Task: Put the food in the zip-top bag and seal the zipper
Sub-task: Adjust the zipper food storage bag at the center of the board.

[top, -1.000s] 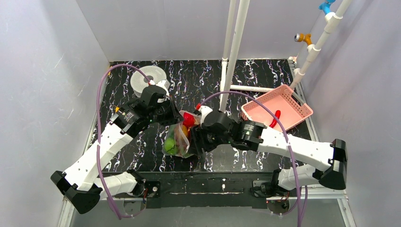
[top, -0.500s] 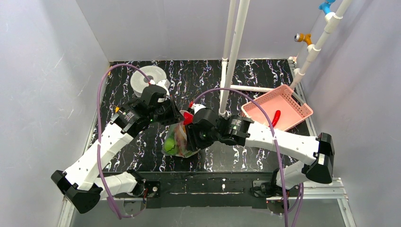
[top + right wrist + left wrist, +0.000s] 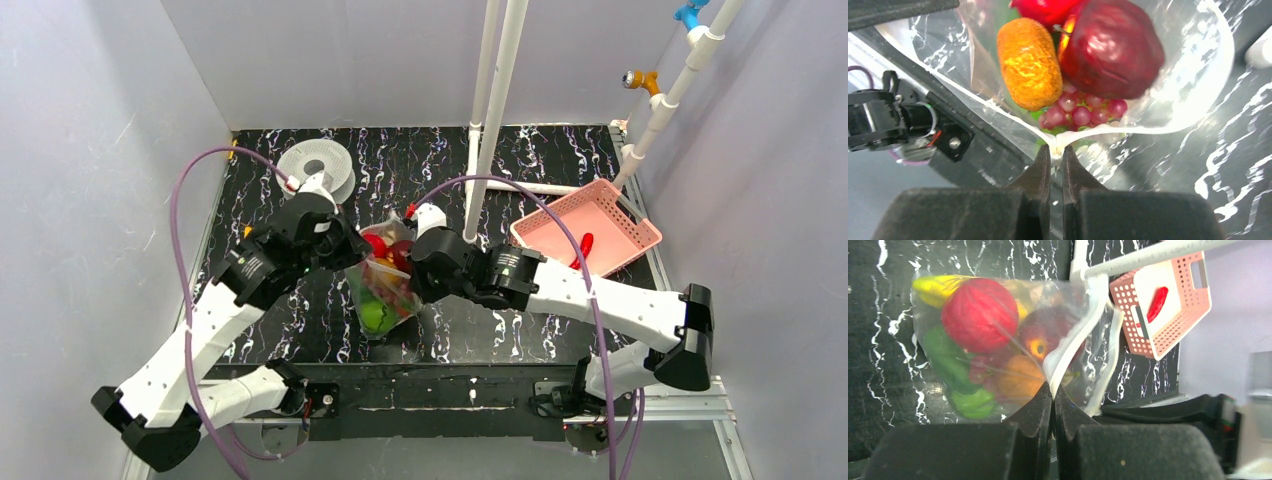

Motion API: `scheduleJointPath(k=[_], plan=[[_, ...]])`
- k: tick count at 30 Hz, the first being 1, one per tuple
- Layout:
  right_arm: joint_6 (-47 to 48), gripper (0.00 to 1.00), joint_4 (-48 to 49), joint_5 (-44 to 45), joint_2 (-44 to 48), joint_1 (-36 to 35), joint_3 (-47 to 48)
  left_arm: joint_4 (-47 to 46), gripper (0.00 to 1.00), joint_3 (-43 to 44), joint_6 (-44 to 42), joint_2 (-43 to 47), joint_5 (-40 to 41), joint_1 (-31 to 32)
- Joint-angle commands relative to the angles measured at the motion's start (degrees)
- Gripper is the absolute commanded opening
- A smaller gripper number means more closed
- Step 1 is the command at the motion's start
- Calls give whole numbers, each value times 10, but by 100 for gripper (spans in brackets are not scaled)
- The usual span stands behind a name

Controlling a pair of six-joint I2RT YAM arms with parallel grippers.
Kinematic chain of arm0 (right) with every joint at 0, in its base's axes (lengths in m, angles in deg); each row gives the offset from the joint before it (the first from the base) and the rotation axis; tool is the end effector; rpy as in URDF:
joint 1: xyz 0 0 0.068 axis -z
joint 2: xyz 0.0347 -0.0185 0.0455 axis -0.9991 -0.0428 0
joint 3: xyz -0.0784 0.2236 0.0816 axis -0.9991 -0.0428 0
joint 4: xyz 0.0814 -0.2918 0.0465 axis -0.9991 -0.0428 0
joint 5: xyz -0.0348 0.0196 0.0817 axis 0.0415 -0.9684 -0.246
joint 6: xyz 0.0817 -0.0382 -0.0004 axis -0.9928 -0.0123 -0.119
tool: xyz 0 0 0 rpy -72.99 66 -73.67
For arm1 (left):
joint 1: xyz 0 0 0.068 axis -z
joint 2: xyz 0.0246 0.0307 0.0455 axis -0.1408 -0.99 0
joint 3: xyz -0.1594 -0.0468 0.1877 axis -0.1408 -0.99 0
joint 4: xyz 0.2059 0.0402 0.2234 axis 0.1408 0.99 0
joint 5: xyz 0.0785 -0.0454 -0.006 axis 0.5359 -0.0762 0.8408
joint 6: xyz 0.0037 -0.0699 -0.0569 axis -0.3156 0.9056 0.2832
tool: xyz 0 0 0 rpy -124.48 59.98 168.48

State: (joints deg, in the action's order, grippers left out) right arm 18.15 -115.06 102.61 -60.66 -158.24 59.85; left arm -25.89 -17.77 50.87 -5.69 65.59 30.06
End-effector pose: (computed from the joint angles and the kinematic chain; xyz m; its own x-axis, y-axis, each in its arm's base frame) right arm 0.1546 0.3594 0.2969 -0.6302 -0.1880 -0.7533 -0.5423 0.8009 0.2539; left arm 0.2356 -0.1724 0.3635 -0.6582 -0.4146 -0.6284 0.0632 0.8014 -0.5948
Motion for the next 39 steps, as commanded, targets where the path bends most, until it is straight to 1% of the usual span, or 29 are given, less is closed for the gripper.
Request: scheduleJointPath(k=[1,2,3,4,5,6,7,8,10,12,13,15,17,18,20,24,26,28,32,35,39], plan=[[209,1,118,95,46,-2,-9,-8,0,-31,28,68,93,1],[256,1,129,86,47,-2,-7,-6,4,-39,30,78,107,0],[303,1,135,79,47,-2,-3,-2,10,-44,31,88,119,1],[342,1,140,74,46,-2,0,3,18,-47,31,95,132,1],[381,1,144,64,44,-2,3,11,30,-48,30,102,140,0],[426,1,143,57,39,-2,9,19,38,-48,22,108,145,0],[447,1,135,55,31,-3,20,26,46,-46,9,115,150,0],[473,1,127,53,23,-2,33,34,52,-43,-3,121,155,0],[508,1,125,41,10,1,39,44,61,-39,-30,135,164,1],[521,1,128,20,3,6,35,37,70,-45,-64,154,156,0],[521,1,129,9,1,8,30,17,74,-55,-96,166,133,0],[516,1,138,-5,4,10,14,-47,79,-77,-169,189,61,0],[507,1,153,-20,19,10,-10,-91,83,-96,-246,209,-20,0],[505,1,160,-32,29,10,-24,-106,84,-107,-283,218,-48,0],[506,1,182,-51,51,10,-49,-134,85,-133,-354,241,-87,0],[503,1,188,-92,81,28,-63,-236,87,-216,-496,310,-182,0],[510,1,196,-113,94,37,-75,-272,88,-242,-540,328,-213,0],[516,1,208,-124,107,41,-93,-279,87,-244,-569,316,-238,0],[513,1,212,-153,120,57,-111,-251,87,-220,-602,245,-282,1],[511,1,205,-167,119,62,-108,-252,86,-216,-605,200,-301,0],[509,1,199,-178,114,63,-101,-282,86,-215,-598,164,-330,3]])
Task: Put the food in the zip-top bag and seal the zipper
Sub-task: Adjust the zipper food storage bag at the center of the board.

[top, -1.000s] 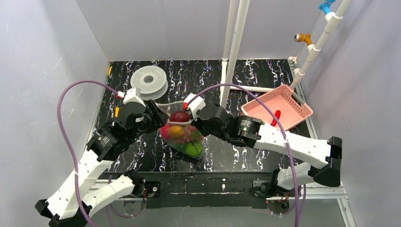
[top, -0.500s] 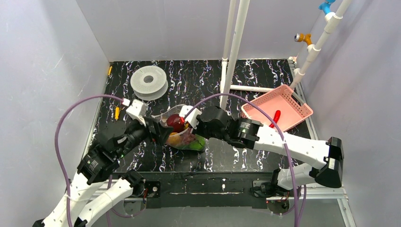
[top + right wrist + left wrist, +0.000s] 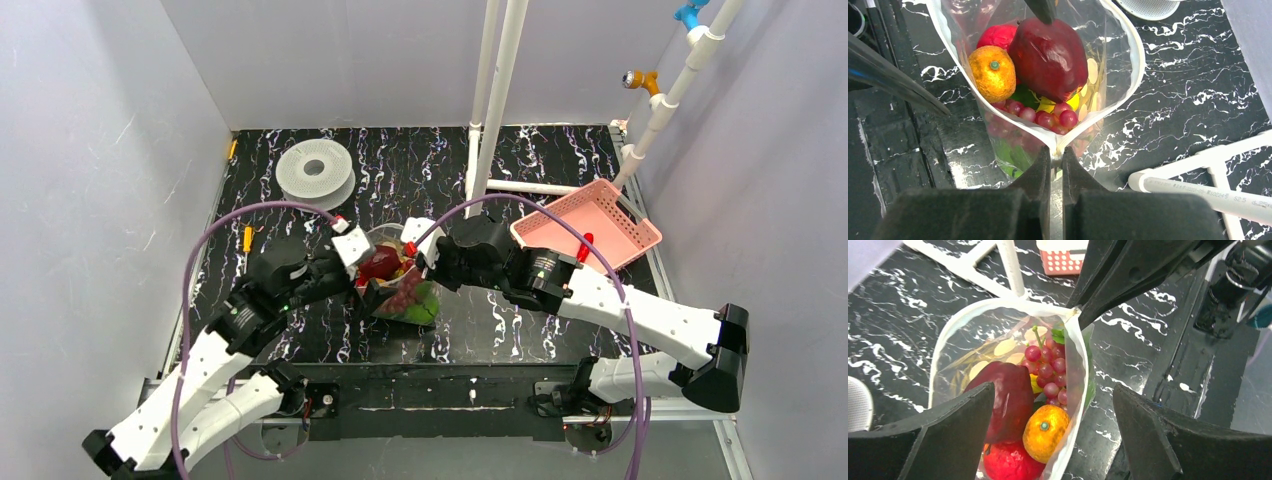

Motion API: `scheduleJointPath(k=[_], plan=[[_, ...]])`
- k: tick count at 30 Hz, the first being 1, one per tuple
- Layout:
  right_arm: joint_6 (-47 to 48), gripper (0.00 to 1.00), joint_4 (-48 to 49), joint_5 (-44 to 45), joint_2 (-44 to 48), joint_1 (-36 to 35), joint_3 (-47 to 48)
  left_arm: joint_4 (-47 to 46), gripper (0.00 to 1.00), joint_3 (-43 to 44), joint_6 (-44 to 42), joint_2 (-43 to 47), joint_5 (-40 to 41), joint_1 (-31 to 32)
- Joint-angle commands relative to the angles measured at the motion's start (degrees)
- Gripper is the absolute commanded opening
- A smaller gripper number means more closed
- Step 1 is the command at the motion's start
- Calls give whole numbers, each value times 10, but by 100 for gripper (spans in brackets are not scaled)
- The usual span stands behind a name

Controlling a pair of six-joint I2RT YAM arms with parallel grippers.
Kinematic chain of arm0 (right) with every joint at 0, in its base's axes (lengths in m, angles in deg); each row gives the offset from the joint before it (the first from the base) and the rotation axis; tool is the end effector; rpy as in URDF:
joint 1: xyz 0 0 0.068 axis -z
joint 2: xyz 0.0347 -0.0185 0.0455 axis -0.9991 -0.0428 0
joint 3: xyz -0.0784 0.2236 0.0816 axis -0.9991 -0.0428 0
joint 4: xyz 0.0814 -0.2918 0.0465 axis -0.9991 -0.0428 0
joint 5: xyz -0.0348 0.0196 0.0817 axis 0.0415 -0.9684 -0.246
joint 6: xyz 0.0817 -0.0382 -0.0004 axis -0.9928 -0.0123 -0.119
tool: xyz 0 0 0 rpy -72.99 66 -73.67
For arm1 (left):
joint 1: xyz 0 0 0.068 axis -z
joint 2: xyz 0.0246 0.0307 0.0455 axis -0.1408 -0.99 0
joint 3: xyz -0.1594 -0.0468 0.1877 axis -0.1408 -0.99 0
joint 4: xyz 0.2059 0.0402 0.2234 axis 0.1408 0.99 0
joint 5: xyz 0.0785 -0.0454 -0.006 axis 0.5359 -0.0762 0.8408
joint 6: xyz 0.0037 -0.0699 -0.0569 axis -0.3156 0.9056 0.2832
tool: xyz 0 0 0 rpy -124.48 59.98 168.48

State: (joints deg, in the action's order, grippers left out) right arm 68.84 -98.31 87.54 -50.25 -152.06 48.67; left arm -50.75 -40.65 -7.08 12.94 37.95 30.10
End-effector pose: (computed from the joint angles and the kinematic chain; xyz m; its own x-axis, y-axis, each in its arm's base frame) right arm 0.1670 0.3356 0.3153 0.0740 -0.4927 -0.8670 -0.8829 0.3718 -0.2867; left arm 0.1847 -0.1813 0.3429 0.0222 0.1968 -0.9802 0.8604 0.4955 0.1190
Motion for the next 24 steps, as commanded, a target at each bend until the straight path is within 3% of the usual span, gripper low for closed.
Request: scheduleJointPath(k=[1,6,8,10,12,14,20,24], plan=[[0,1,32,-28,9,2,11,-38,86,18,-11,-31,-56,3],[-14,1,31,-37,9,4,12,-27,76,27,12,-79,-38,3],[-21,1,34,-37,11,6,8,-18,63,26,24,-88,-41,2],[-28,1,38,-38,15,8,2,-7,45,26,33,-91,-35,3],[-40,12,44,-38,21,11,-7,6,20,30,34,-92,-17,3],[-59,27,56,-40,33,18,-22,15,7,31,38,-88,2,3],[-172,71,200,-104,87,51,-142,10,4,26,68,-69,-9,3],[-197,74,254,-74,99,54,-191,-5,3,29,97,-61,-28,2]])
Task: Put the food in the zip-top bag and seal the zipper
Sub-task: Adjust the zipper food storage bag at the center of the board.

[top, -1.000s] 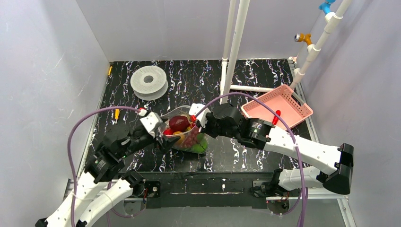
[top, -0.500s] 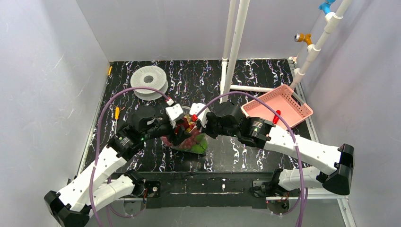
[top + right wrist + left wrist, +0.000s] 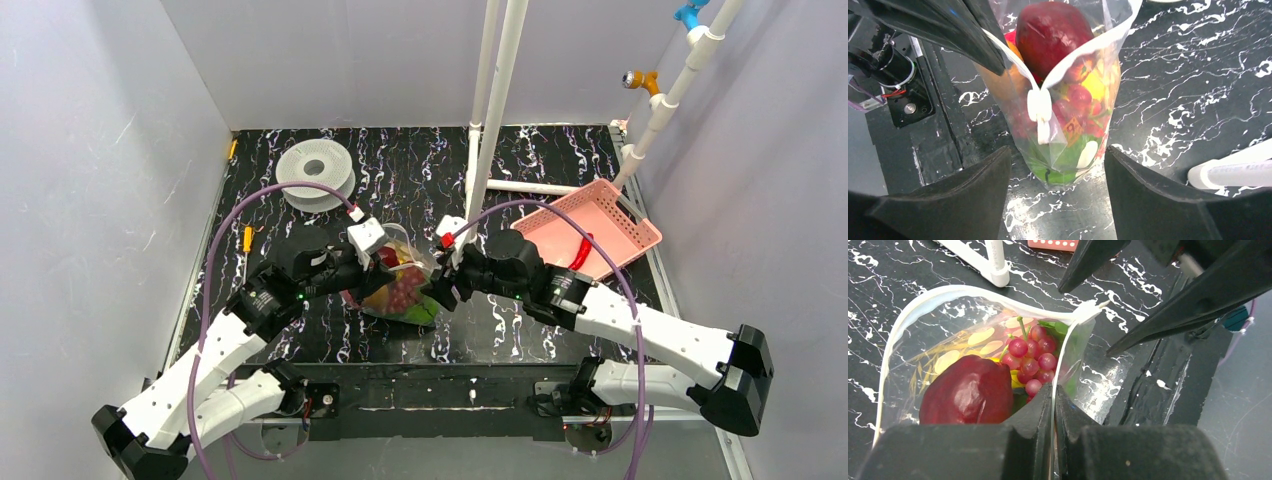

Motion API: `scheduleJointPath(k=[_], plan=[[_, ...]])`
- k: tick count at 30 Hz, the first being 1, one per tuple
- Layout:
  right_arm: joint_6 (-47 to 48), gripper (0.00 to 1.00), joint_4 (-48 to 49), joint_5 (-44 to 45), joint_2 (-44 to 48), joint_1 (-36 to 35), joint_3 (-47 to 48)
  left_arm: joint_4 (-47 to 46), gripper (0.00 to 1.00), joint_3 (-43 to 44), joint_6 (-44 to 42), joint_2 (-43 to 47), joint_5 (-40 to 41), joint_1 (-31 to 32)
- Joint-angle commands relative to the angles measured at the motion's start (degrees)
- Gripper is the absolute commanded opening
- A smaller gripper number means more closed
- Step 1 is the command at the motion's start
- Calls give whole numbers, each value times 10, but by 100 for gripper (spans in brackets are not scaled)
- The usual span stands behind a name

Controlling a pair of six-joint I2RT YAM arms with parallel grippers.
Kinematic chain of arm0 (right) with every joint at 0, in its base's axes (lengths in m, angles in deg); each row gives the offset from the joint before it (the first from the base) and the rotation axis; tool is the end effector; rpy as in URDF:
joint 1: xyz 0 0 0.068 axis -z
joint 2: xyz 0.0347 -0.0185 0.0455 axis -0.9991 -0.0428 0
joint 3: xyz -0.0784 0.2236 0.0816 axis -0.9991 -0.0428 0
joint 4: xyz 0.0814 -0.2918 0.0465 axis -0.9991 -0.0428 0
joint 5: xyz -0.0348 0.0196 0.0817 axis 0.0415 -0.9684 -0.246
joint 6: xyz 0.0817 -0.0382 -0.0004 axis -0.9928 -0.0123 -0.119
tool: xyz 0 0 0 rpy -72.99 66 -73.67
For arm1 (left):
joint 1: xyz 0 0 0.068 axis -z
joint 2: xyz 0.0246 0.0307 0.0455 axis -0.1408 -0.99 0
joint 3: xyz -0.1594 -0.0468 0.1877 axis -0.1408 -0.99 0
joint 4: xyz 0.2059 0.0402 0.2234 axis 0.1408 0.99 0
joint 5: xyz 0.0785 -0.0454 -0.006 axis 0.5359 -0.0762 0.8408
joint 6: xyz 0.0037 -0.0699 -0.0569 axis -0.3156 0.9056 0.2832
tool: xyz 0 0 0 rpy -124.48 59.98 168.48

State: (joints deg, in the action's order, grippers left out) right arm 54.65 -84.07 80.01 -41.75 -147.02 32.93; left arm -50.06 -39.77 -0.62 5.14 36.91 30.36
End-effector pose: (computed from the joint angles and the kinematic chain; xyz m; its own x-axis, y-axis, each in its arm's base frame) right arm 0.1749 0.3049 0.2806 -0.1178 -0.2702 -0.9556 -0.8900 0.4556 -0.0192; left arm 0.2046 -0.2003 0.3137 -0.1749 0.2196 -0.9598 0.8668 0.4967 -0.0443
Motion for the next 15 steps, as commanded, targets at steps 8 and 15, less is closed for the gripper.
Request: scheduleJointPath(k=[8,15], plan=[[-50,73,148,-7,-1,13,-37,-7,3,22,35,15,-45,0],[-53,50,147,-29,-24,24,-20,4,3,26,35,16,-37,0]])
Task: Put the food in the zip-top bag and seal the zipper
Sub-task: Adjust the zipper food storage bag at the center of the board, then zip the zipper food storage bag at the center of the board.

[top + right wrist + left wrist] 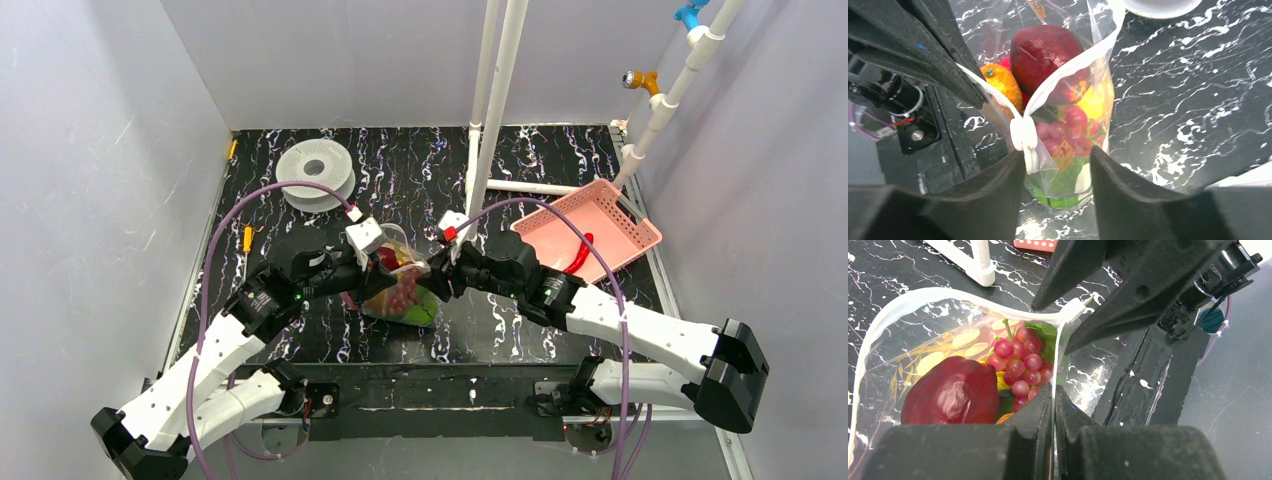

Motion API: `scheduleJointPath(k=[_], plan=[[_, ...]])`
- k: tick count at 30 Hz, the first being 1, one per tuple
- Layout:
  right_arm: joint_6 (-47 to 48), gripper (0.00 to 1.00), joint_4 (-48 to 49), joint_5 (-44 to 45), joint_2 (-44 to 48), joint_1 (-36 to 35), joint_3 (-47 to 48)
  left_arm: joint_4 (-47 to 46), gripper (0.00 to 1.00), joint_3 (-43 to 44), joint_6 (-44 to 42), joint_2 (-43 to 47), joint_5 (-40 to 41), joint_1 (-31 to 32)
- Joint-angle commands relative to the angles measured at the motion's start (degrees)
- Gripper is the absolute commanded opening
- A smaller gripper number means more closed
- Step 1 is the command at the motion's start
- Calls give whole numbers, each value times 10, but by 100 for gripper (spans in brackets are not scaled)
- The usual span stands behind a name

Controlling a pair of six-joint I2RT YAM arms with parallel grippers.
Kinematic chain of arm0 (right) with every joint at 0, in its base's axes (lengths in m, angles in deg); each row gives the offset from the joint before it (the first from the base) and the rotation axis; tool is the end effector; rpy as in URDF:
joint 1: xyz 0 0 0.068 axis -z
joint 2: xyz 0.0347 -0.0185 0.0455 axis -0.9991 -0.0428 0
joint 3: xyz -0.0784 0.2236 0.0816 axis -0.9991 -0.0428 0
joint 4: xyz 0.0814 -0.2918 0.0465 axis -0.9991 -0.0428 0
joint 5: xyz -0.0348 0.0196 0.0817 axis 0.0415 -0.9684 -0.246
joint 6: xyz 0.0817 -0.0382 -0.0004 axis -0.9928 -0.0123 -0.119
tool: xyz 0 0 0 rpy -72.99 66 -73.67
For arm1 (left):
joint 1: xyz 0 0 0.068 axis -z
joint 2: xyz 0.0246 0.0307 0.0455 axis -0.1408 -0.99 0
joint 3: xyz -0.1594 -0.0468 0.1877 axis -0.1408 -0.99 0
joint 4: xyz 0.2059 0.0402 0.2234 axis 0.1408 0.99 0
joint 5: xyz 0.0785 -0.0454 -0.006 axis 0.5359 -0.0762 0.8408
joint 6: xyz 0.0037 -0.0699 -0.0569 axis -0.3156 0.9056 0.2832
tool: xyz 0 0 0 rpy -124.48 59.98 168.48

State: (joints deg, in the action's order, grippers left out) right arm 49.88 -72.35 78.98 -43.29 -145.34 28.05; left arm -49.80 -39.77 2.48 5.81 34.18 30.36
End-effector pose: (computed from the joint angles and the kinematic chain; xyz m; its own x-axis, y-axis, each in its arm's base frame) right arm 0.1865 0.3067 0.2641 -0.1508 -0.1508 -0.9770 -0.8741 0.4820 0.0605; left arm 0.1993 -0.2006 0.3165 -0.2158 0.1876 -0.9582 0.8779 0.4669 -0.1063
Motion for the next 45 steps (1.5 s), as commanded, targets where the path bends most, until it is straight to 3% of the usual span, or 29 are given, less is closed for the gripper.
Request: scheduleJointPath(k=[1,5,7,11,12,20,24,29,33,45], plan=[[-6,42,24,-20,-11,9,31,5,3,30,4,8,0,0],[-7,10,13,-21,-7,15,32,37,14,66,29,-13,34,1],[-6,1,10,-28,-1,17,34,57,23,92,24,-33,12,0],[8,1,-19,-65,3,22,52,49,60,126,23,-59,12,0],[11,1,-25,-75,3,24,57,32,65,126,17,-62,15,0],[5,1,-43,-129,9,48,62,-148,73,55,-93,-57,-76,1],[2,1,-49,-146,9,55,65,-228,85,14,-115,-50,-121,1],[2,1,-56,-157,10,59,67,-201,86,20,-174,-77,-150,1],[1,1,-57,-164,10,60,68,-225,83,15,-171,-93,-157,1],[1,1,-60,-165,19,62,66,-202,48,20,-178,-122,-183,1]])
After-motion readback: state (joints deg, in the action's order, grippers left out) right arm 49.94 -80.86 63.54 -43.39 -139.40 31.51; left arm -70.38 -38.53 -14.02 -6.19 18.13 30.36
